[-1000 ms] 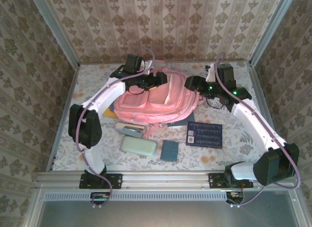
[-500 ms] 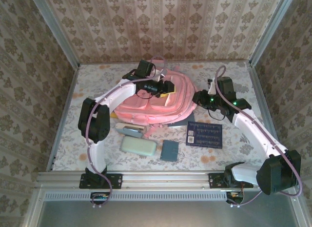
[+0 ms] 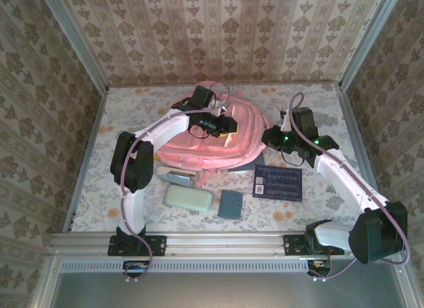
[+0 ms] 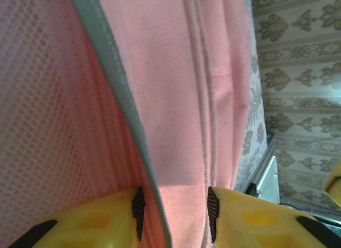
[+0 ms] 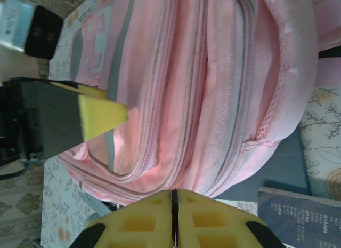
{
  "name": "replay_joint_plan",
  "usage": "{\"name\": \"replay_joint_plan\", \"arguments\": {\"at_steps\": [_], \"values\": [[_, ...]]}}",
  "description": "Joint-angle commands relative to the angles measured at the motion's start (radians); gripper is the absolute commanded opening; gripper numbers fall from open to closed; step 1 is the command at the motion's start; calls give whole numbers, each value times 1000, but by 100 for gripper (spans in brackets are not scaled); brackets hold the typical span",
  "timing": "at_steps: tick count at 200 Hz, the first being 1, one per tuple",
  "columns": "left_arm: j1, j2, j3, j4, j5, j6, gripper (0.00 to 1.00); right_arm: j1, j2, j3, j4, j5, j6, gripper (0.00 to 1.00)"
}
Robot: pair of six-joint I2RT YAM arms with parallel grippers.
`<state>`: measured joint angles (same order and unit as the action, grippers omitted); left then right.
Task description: Pack the student bag
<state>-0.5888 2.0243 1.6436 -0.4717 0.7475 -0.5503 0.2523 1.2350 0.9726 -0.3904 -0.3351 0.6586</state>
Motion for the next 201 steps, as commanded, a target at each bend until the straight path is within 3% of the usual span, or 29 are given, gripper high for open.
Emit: {"name": "replay_joint_plan", "arguments": {"at_steps": [1,26,43,74,99,133,165,178,201], "values": [[-5,25,37,-57,-44,39,36,37,-19,0,2,22,-21,9],[-3,27,71,-66,-67,38,19,110,-38,-4,-9,72,-59,13],[11,7,99,-59,-70,11,0,188,-74,-52,46,141,-121,27],[66,-48,103,50,-38,-145,0,374,-233,-314,408,268,-316,39],[92,-65,122,87,0,-225,0,456,-254,-458,629,259,-441,43],[106,-91,114,120,16,-278,0,484,-141,-574,890,337,-506,39],[111,-122,85,152,18,-326,0,504,53,-581,1078,338,-541,17],[113,-135,76,160,17,-342,0,522,138,-577,1158,371,-544,17],[112,-158,66,161,14,-355,0,527,276,-571,1301,436,-534,28]]}}
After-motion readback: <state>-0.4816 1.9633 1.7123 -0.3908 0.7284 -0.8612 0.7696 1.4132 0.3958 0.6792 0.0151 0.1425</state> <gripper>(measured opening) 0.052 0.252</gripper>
